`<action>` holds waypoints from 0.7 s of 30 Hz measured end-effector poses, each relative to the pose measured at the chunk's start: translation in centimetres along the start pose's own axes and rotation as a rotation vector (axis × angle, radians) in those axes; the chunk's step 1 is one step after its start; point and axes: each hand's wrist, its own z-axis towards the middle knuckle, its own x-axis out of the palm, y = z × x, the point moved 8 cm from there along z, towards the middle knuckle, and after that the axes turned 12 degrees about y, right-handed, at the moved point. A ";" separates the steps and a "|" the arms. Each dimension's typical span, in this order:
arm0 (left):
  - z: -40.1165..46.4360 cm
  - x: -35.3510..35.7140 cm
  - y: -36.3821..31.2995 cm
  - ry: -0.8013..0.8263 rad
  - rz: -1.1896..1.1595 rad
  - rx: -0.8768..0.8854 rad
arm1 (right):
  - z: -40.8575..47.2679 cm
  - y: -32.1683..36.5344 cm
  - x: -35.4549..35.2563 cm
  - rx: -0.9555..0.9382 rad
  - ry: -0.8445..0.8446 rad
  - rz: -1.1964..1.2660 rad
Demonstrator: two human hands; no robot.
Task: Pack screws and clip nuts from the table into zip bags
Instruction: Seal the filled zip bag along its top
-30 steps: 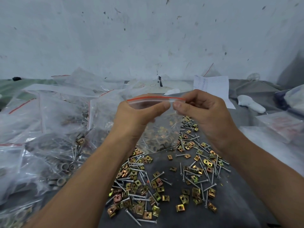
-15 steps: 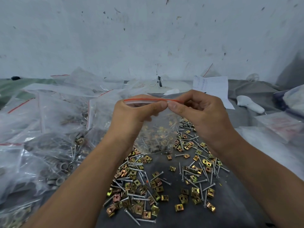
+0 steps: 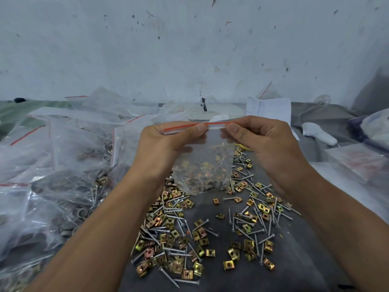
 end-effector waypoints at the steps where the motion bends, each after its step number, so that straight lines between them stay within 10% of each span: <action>1: -0.1 -0.2 -0.1 -0.012 0.006 0.000 | 0.0 0.0 -0.2 0.006 -0.011 -0.004; 21: -0.4 -2.2 0.0 -0.068 -0.048 0.049 | -0.9 -0.1 -0.8 0.022 -0.128 0.203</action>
